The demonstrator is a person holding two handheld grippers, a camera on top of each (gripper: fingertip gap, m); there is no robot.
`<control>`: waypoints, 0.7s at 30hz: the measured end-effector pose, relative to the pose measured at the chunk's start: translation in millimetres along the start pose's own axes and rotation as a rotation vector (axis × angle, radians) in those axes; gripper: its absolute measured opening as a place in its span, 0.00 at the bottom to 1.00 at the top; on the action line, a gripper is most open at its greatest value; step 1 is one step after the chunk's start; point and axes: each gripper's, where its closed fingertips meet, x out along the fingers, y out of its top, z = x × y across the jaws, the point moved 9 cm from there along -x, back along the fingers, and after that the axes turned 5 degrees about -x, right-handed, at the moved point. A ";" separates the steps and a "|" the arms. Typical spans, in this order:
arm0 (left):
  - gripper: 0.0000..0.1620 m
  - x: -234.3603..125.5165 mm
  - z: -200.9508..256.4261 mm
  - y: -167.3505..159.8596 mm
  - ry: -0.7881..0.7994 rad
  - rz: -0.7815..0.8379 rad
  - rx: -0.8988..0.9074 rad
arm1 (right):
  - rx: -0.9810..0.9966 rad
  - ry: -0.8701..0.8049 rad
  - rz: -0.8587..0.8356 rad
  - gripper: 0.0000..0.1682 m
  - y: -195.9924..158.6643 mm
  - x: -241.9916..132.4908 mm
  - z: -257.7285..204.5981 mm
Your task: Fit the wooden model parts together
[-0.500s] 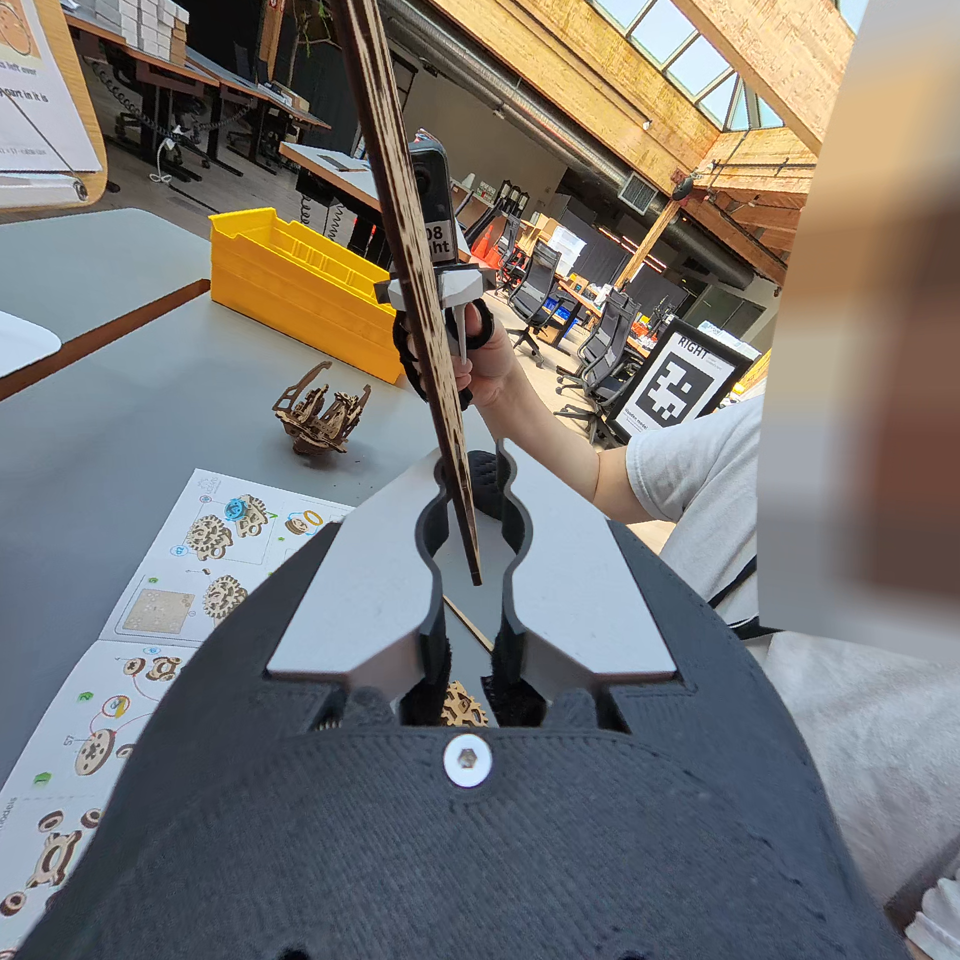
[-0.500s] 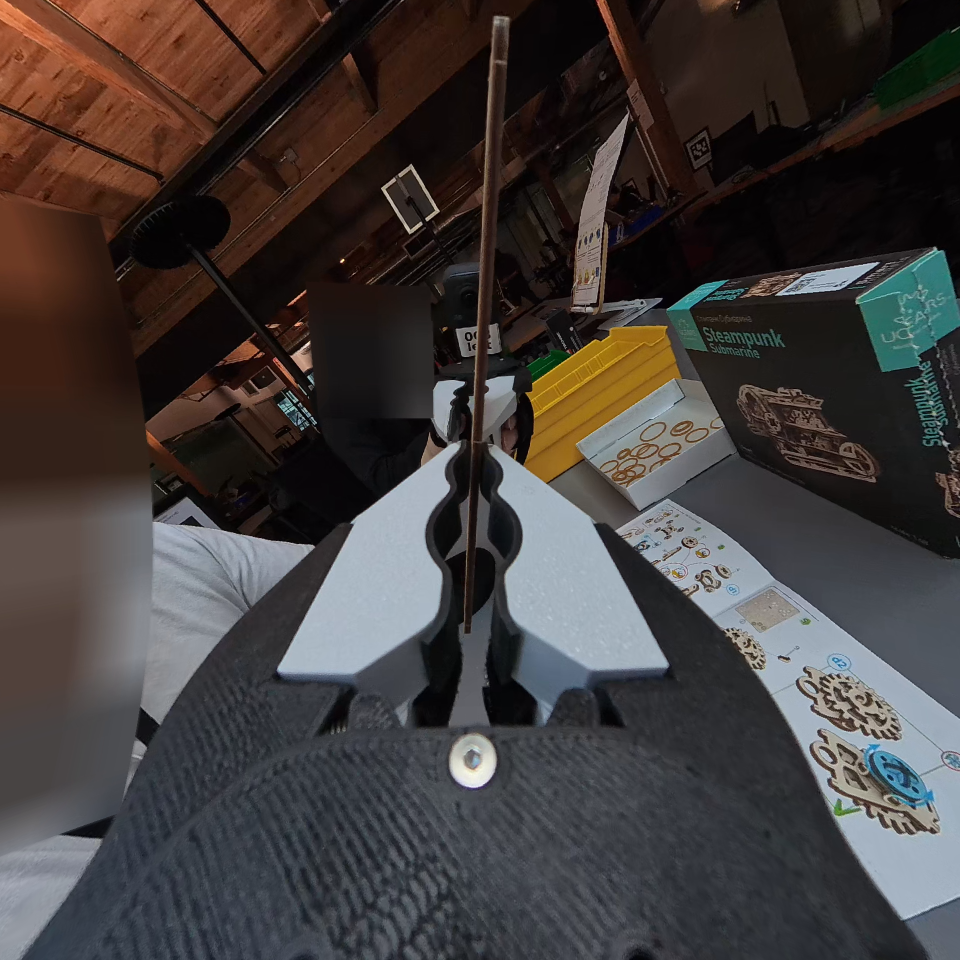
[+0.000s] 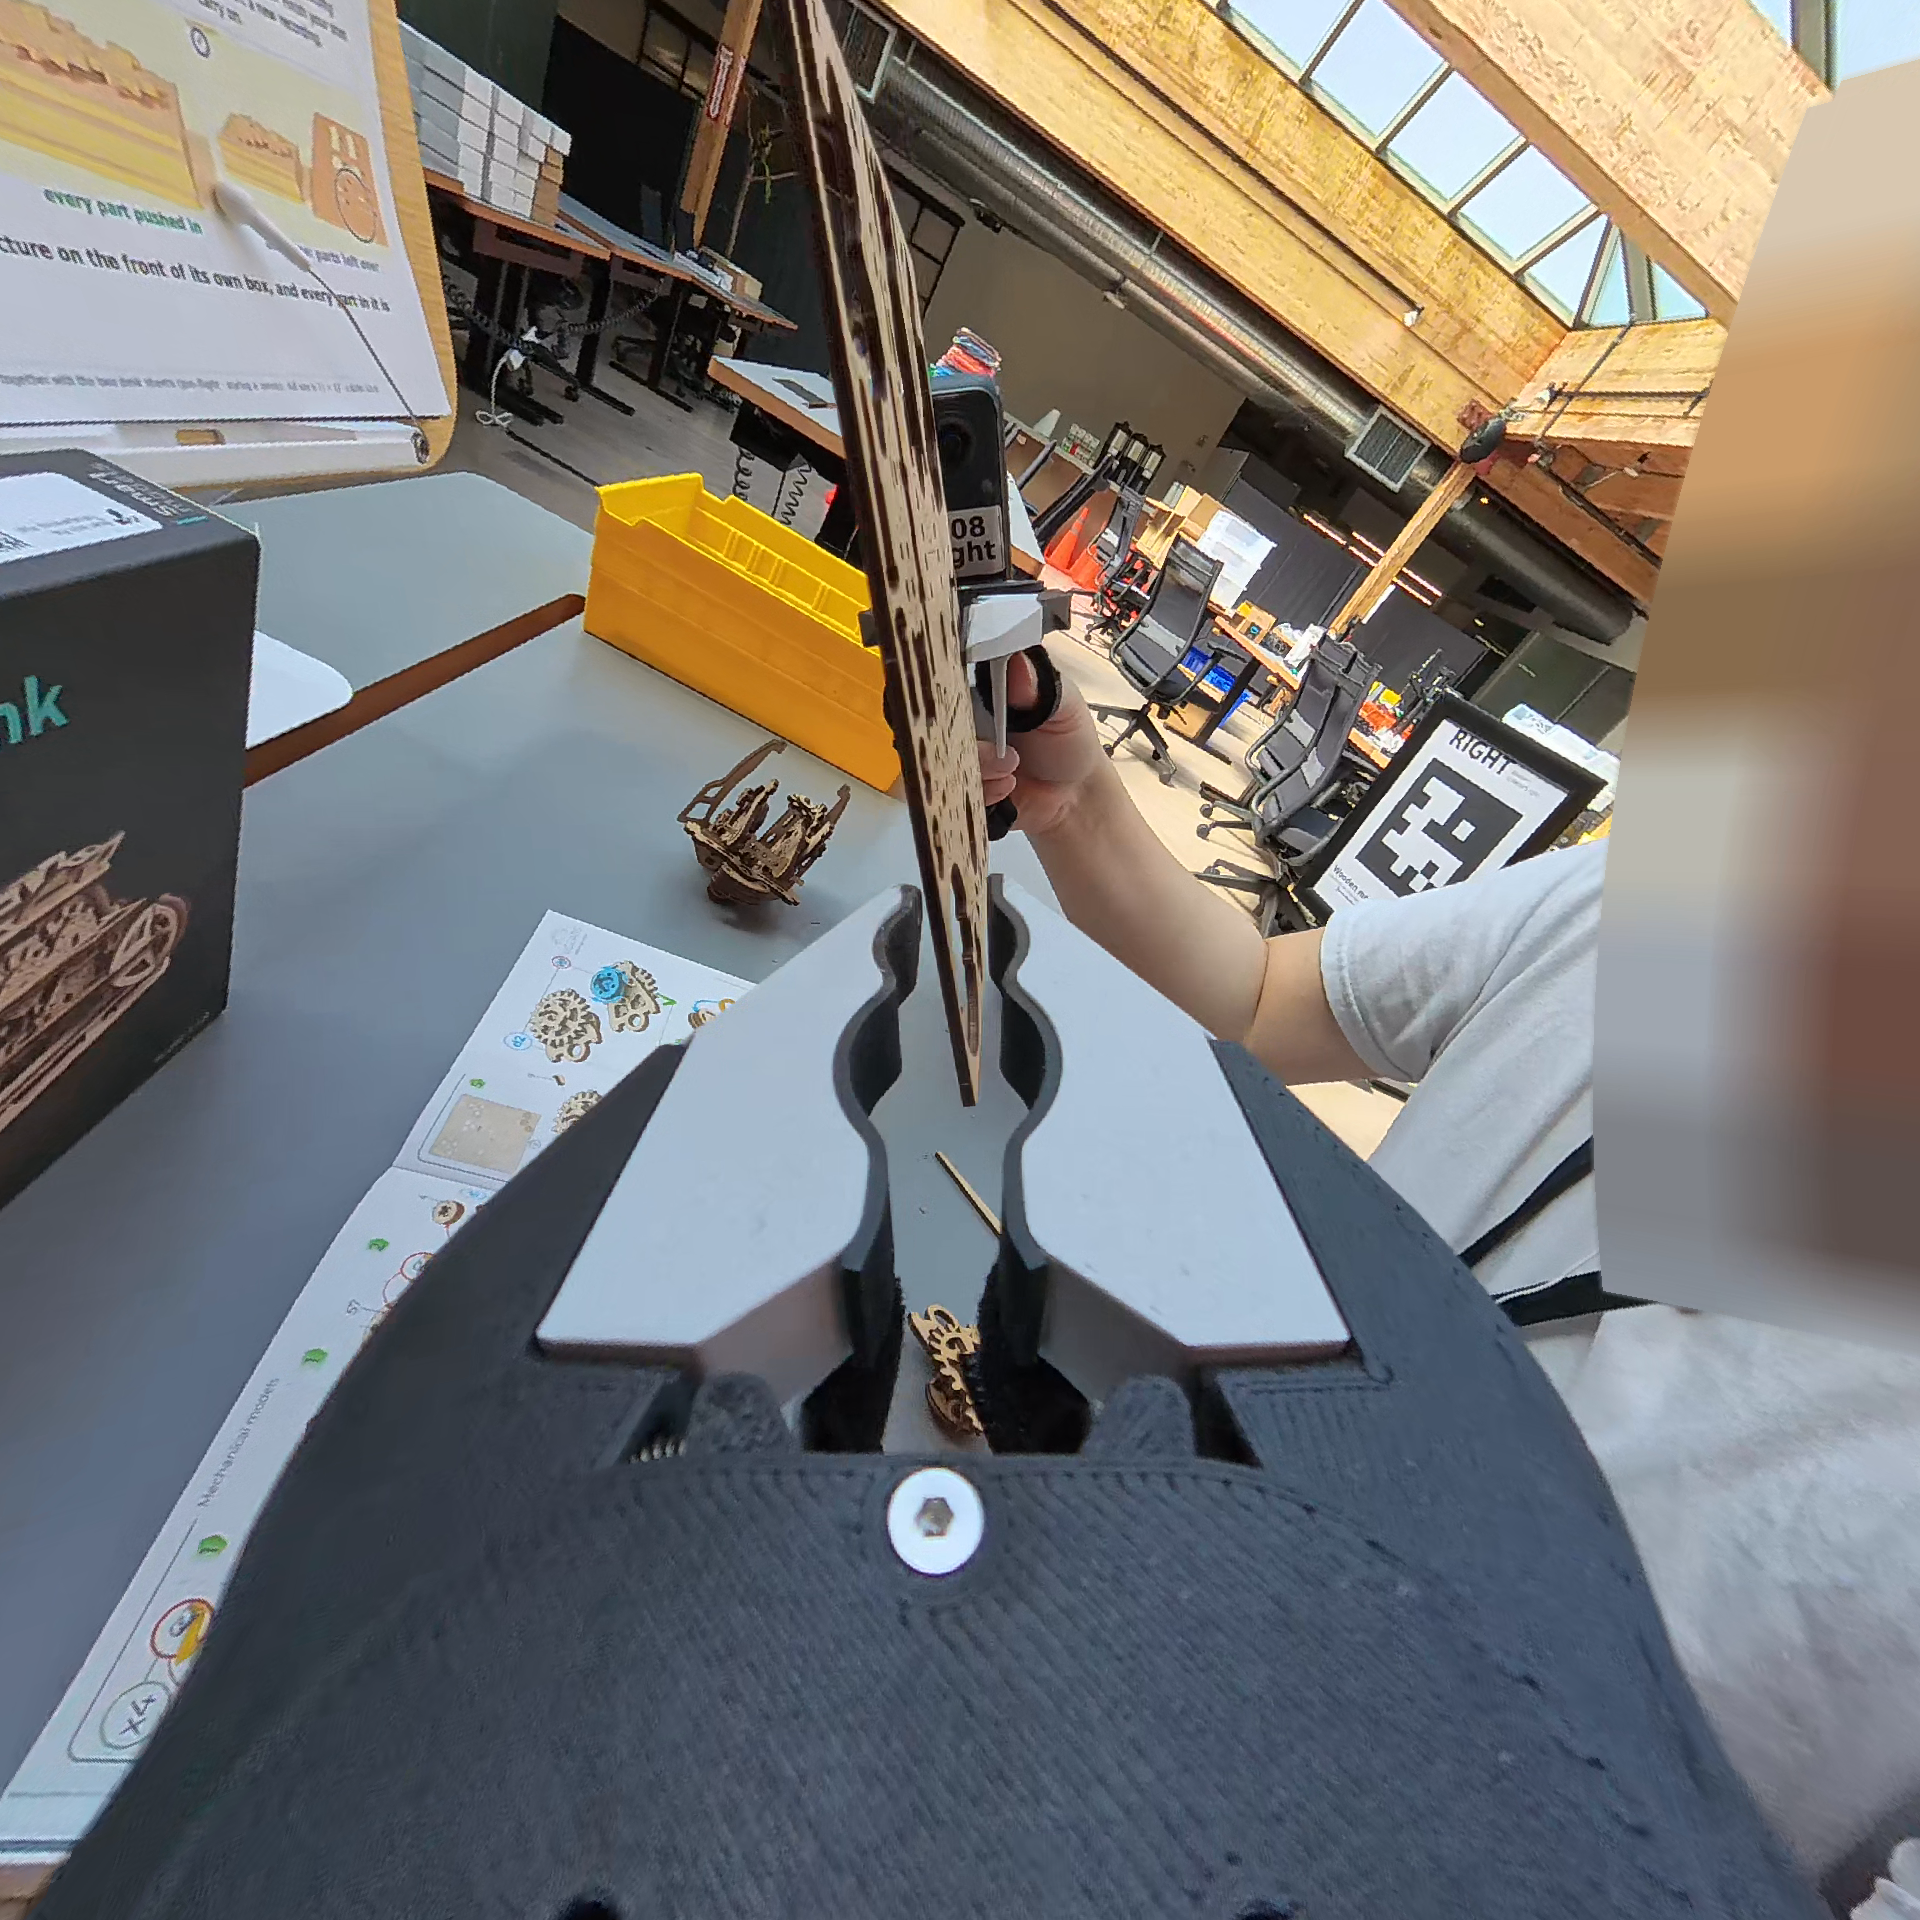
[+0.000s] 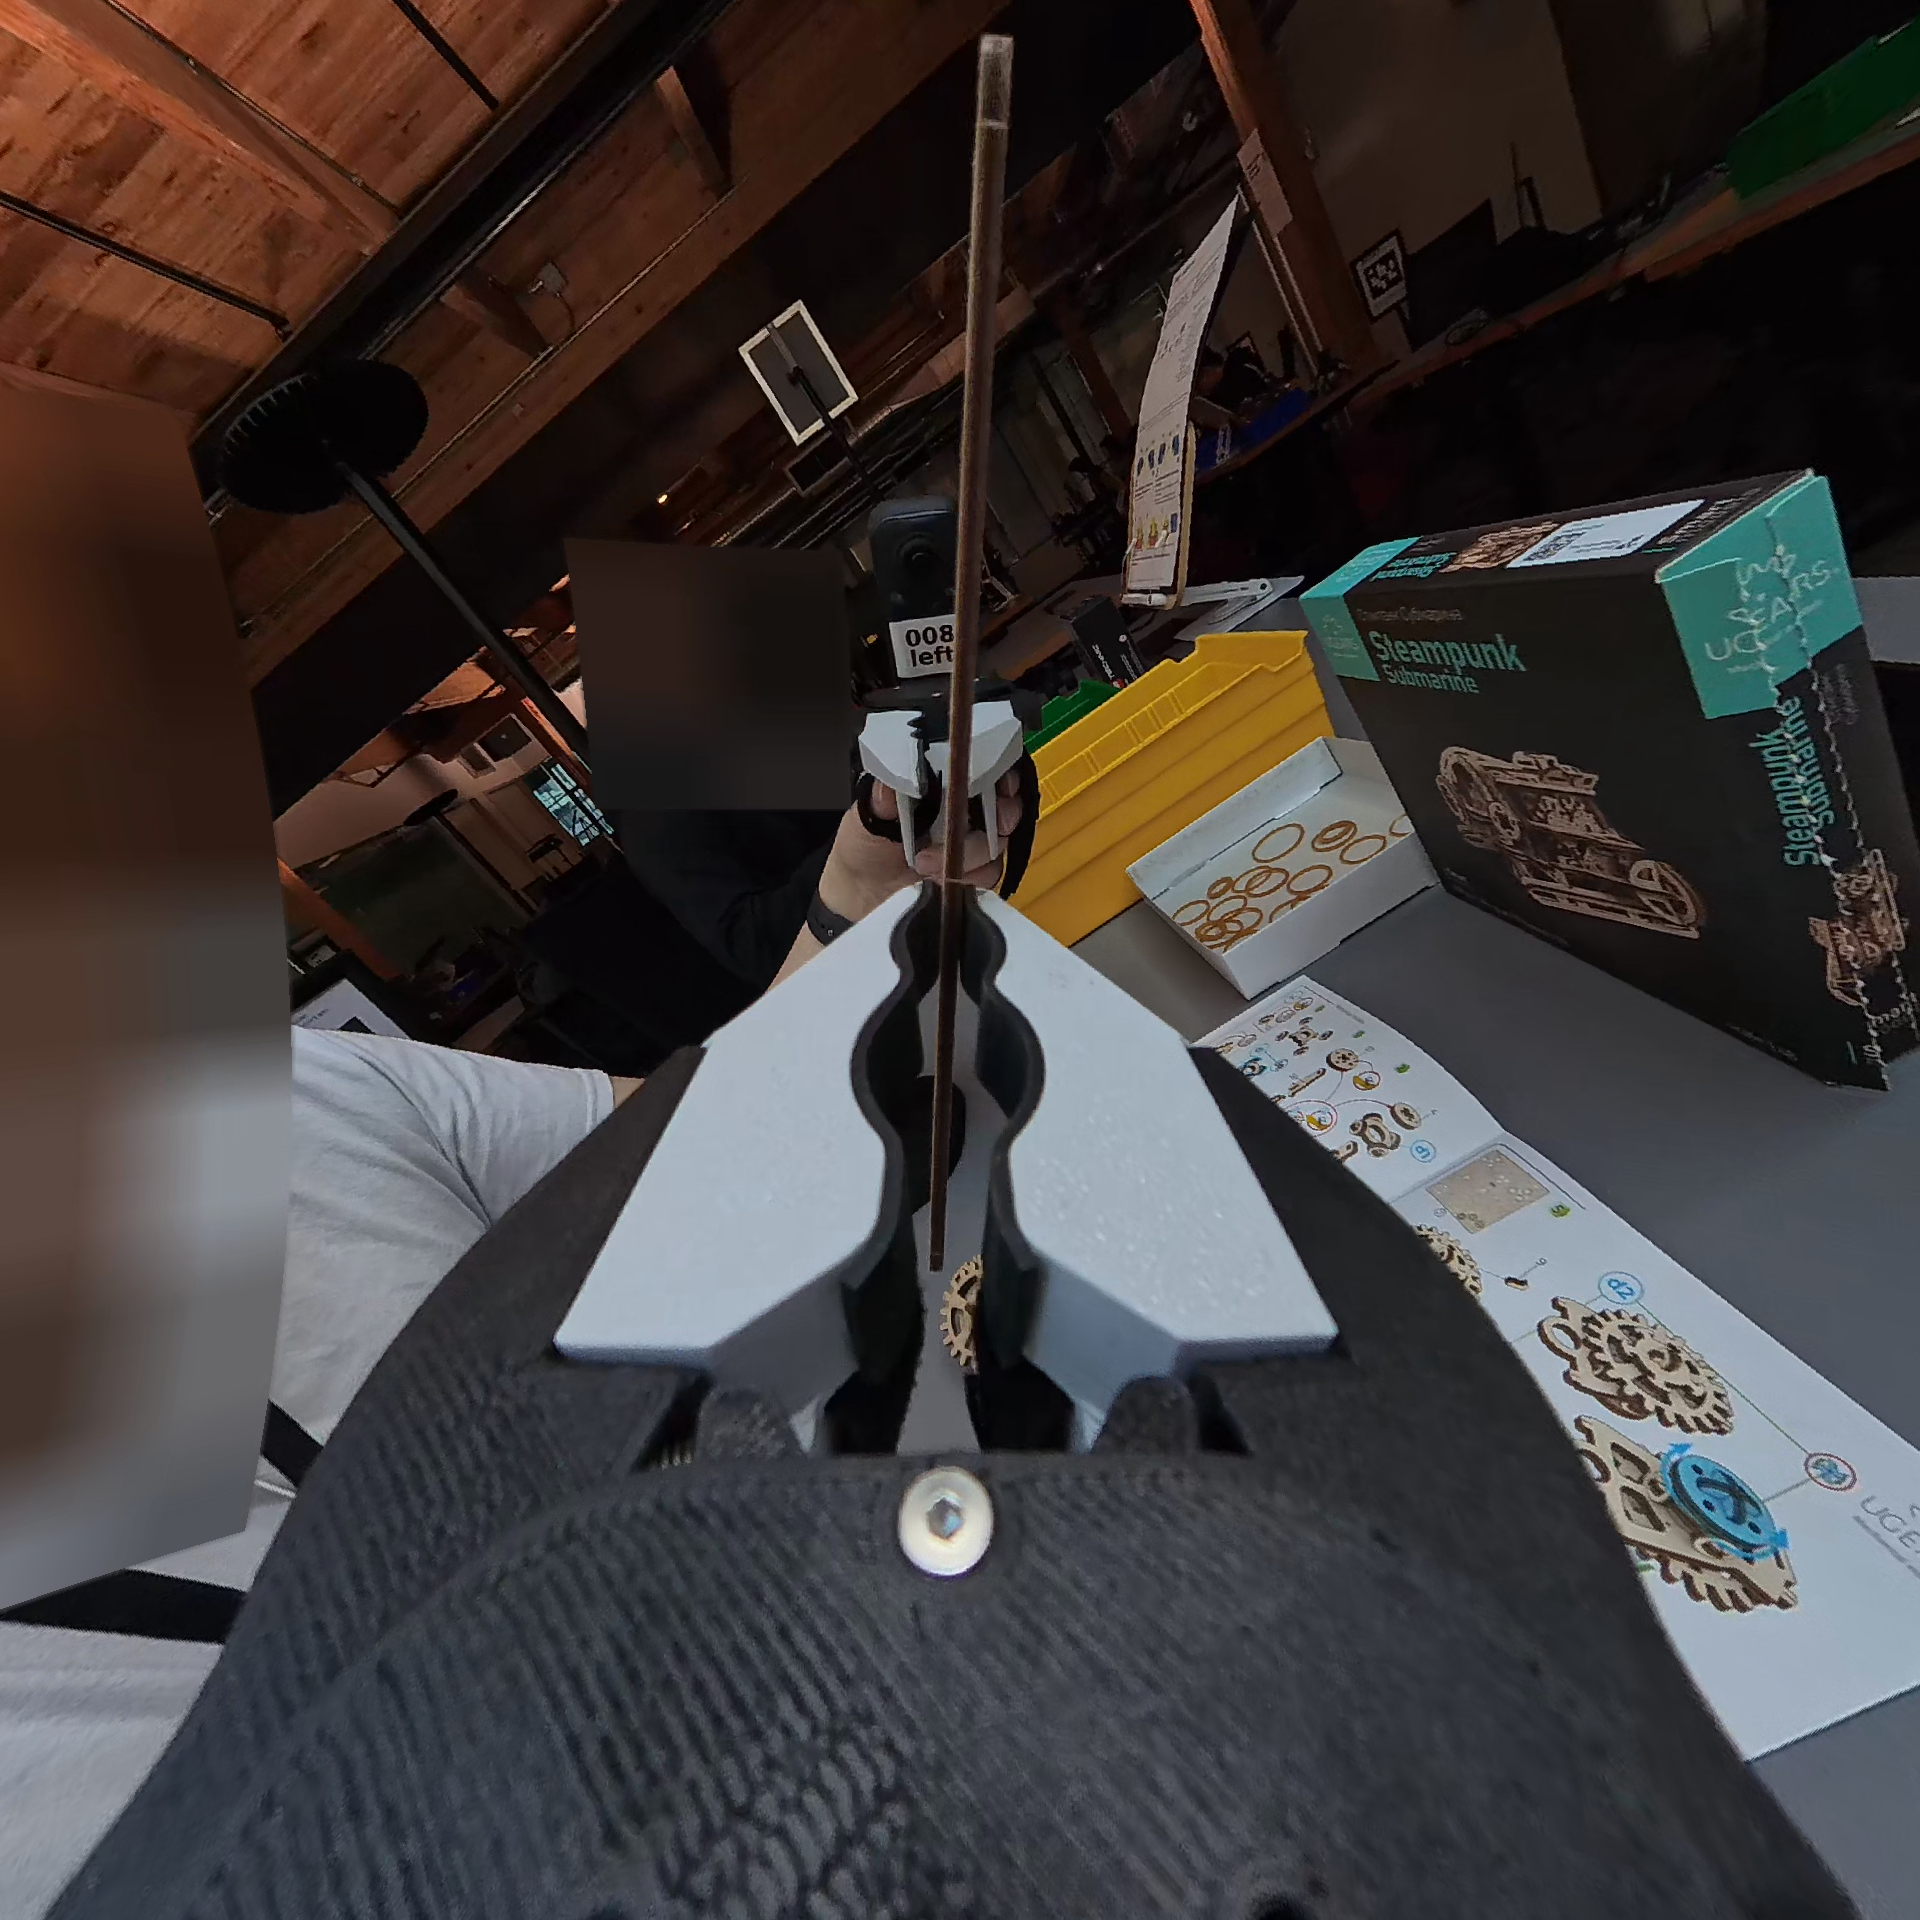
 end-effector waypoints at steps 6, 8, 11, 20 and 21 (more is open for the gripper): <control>0.09 4.1 -1.3 -0.4 -0.004 0.003 -0.005 | 0.000 0.018 -0.015 0.01 -0.4 -0.2 -0.1; 0.09 7.2 -0.5 0.0 -0.010 0.008 -0.005 | -0.003 0.021 -0.022 0.01 -0.2 -0.3 -0.9; 0.08 10.0 2.0 1.7 -0.021 0.024 -0.002 | -0.008 0.029 -0.035 0.01 0.9 -0.3 -3.7; 0.06 16.0 21.0 6.5 -0.045 0.011 0.081 | -0.086 0.035 -0.109 0.00 6.5 0.9 -20.4; 0.05 19.3 21.9 4.0 -0.056 -0.029 0.088 | -0.091 0.042 -0.117 0.00 6.1 1.6 -21.5</control>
